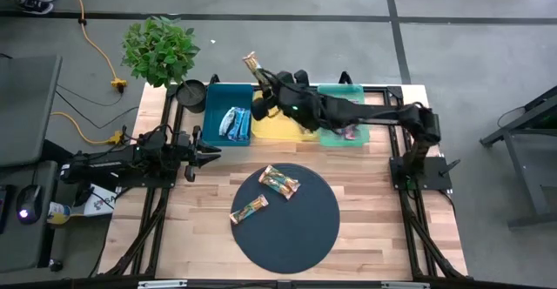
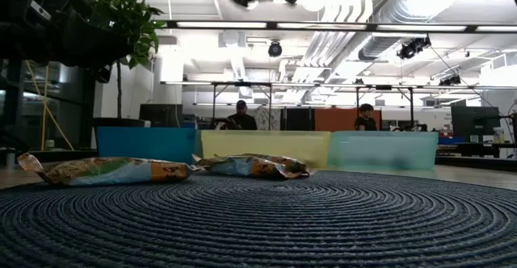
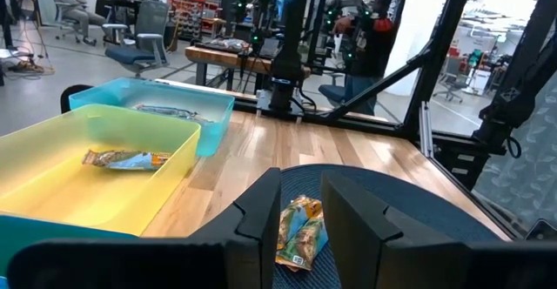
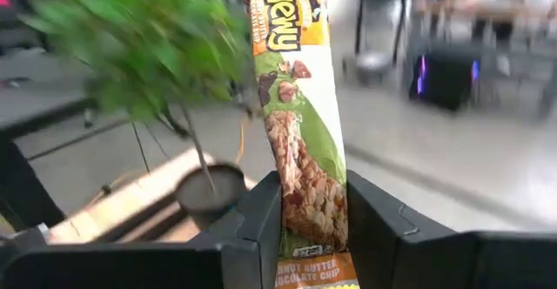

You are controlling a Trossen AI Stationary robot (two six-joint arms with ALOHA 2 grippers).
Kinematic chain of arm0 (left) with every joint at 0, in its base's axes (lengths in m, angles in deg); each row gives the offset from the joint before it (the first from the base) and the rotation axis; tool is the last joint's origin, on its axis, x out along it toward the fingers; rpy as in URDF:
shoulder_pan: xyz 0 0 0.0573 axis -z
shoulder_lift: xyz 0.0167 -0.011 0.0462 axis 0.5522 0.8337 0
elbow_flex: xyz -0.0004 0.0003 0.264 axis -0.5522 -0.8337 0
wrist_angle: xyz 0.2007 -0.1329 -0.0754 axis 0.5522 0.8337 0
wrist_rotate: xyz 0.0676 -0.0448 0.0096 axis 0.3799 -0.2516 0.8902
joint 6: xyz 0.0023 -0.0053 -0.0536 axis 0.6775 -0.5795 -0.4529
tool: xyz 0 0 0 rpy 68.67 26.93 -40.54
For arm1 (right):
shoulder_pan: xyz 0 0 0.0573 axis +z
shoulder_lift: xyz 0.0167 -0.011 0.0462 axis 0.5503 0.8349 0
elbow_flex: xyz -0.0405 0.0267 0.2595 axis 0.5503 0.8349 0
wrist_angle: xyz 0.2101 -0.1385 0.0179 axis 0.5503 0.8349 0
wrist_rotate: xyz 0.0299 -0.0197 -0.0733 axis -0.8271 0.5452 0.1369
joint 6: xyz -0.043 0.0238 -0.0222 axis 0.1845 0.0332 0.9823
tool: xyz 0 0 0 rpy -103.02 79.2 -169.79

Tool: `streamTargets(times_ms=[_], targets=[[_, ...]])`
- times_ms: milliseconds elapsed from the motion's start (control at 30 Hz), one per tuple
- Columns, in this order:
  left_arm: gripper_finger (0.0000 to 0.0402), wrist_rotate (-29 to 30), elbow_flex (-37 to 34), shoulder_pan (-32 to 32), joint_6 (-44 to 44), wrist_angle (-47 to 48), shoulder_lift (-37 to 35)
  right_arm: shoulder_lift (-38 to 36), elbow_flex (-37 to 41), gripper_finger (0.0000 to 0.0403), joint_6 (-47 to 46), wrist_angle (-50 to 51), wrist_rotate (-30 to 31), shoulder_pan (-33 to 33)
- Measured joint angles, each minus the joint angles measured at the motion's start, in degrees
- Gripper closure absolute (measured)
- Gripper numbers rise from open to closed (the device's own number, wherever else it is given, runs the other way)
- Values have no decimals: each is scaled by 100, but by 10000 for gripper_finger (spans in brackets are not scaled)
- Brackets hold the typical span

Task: Pick and place Granola Bars by type
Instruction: Put the yellow granola bar into the yellow bin

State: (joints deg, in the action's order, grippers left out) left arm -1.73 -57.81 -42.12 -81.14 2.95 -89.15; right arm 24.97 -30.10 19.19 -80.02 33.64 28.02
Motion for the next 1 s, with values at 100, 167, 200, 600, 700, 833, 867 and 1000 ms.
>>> streamTargets(times_ms=[100,167,200,600,700,833,867,1000], targets=[[319,0,-2,-1,1,0,-2,246,-16,309,-1003,613,-286,-266],[319,2,-2,-1,1,0,0,357,120,309,-1442,834,-438,-412],[319,2,-2,-1,0,0,-1,386,214,309,-1623,909,-439,-471],[319,17,0,0,0,0,-2,361,2111,309,-3866,967,-908,-671],[319,17,-2,0,0,0,0,361,2540,309,-4146,916,-1013,-612],[319,17,0,0,0,0,-2,359,2912,309,-4201,729,-1165,-612],[319,17,0,-2,2,0,0,361,2968,309,-4194,684,-1183,-626],[319,17,0,-1,0,0,-2,359,2994,309,-3879,595,-1208,-696]])
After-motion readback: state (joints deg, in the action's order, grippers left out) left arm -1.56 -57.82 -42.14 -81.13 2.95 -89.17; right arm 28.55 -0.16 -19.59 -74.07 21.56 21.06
